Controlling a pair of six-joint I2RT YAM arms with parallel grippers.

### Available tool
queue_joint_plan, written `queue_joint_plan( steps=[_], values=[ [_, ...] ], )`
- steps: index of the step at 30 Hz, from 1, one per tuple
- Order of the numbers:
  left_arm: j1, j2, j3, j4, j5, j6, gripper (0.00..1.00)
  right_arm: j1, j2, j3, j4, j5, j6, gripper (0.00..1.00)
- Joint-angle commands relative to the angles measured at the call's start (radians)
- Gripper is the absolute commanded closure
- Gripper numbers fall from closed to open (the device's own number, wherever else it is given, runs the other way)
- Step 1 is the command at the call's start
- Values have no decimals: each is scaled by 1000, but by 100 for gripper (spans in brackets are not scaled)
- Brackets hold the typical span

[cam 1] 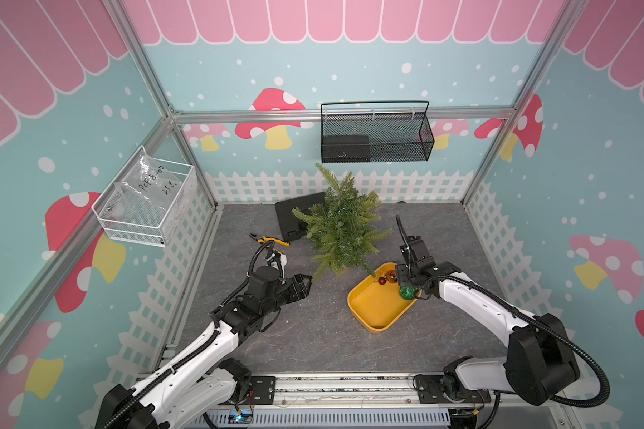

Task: Decorate the small christmas tree with ornaments
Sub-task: Pick up an ornament from the container.

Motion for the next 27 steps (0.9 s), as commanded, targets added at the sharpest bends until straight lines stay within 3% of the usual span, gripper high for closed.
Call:
queue_joint_plan(
  steps=[1, 11, 27],
  values=[
    [-18, -81, -18, -63, -33, -28, 23, 34, -16, -27, -38, 45, 29, 35],
    [-41, -278, -37, -151, -53, -56, 23, 70, -50, -101, -54, 70, 90, 33],
    [-110, -185, -43, -58, -80, -65, 23, 72, 64, -142, 75, 69, 102, 34]
  ],
)
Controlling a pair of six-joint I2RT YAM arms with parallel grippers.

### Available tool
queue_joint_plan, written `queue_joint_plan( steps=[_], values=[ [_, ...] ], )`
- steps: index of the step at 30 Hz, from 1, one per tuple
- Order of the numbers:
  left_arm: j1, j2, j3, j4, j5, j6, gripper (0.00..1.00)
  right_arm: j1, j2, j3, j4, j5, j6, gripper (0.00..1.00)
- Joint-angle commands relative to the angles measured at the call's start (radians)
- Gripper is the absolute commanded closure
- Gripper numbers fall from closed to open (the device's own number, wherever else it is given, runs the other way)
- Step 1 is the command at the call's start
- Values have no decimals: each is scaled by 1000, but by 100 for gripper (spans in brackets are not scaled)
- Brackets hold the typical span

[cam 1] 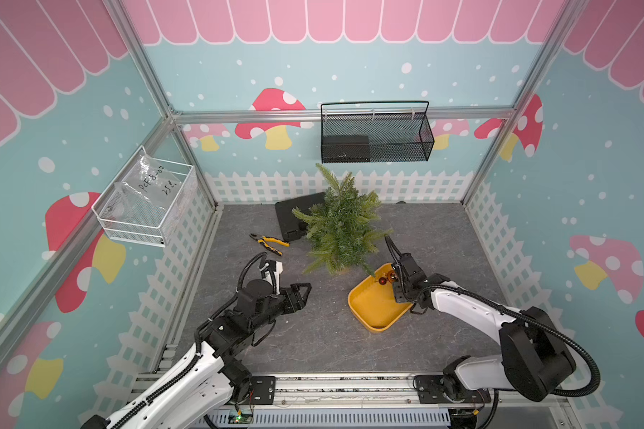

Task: Decorate the small christmas tree with ornaments
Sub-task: Pick up an ornament from the container.

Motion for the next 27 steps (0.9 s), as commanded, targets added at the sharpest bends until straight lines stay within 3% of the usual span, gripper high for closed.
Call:
queue_joint_plan(
  steps=[1, 9, 15, 23, 27],
  values=[
    [-17, 8, -15, 31, -28, -34, 23, 6, 34, -2, 42, 37, 8, 33],
    [-44, 28, -10, 45, -51, -37, 23, 6, 78, -2, 83, 15, 0, 31],
    [-45, 34, -8, 44, -57, -35, 24, 6, 96, 6, 86, 6, -10, 41],
    [-48, 34, -9, 44, -63, -38, 24, 6, 106, 1, 74, 9, -26, 34],
    [-48, 33, -5, 43, -63, -37, 24, 6, 100, 5, 76, 10, -26, 42]
  ],
)
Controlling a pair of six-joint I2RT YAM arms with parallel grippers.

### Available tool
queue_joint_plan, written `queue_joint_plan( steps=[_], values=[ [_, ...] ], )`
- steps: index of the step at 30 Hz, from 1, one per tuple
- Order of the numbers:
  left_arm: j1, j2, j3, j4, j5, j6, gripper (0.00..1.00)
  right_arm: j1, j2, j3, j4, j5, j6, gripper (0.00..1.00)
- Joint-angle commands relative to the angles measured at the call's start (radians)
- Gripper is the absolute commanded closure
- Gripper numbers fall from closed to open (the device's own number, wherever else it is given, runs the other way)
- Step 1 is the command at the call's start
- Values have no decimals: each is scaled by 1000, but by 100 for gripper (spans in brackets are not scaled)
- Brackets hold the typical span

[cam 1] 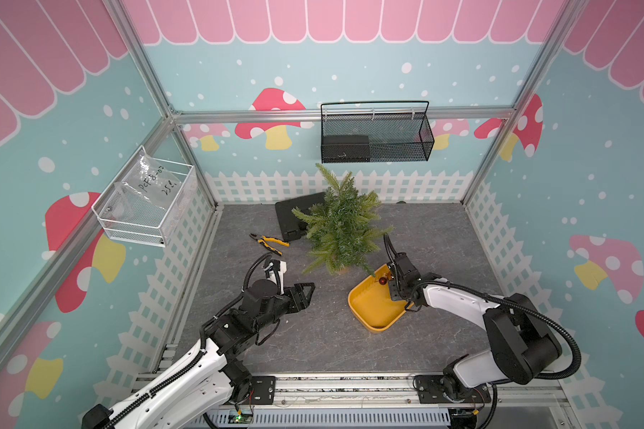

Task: Decorate the small christmas tree with ornaments
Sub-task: Pick up an ornament from the container.

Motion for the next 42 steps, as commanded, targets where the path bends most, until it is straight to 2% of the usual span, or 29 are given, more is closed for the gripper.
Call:
queue_joint_plan(
  steps=[1, 3, 8, 16, 24, 34, 42],
  values=[
    [-6, -4, -5, 5, -20, -19, 24, 6, 8, 6, -28, 26, -8, 43],
    [-7, -4, -4, 4, -17, -20, 25, 6, -4, 14, -36, 26, -13, 47],
    [-7, -4, 24, 5, -6, -10, 25, 6, -114, 51, -43, -36, -19, 48],
    [-7, 41, 139, -3, 12, 51, 25, -6, -391, 105, -9, -258, -8, 47],
    [-30, 122, 269, 22, 67, 93, 25, -24, -551, 140, 46, -433, 19, 47],
    [-69, 200, 375, 80, 115, 107, 28, -24, -583, 266, 59, -511, 3, 47],
    [-68, 237, 438, 103, 140, 98, 29, -24, -510, 381, 111, -553, -10, 48]
  ],
)
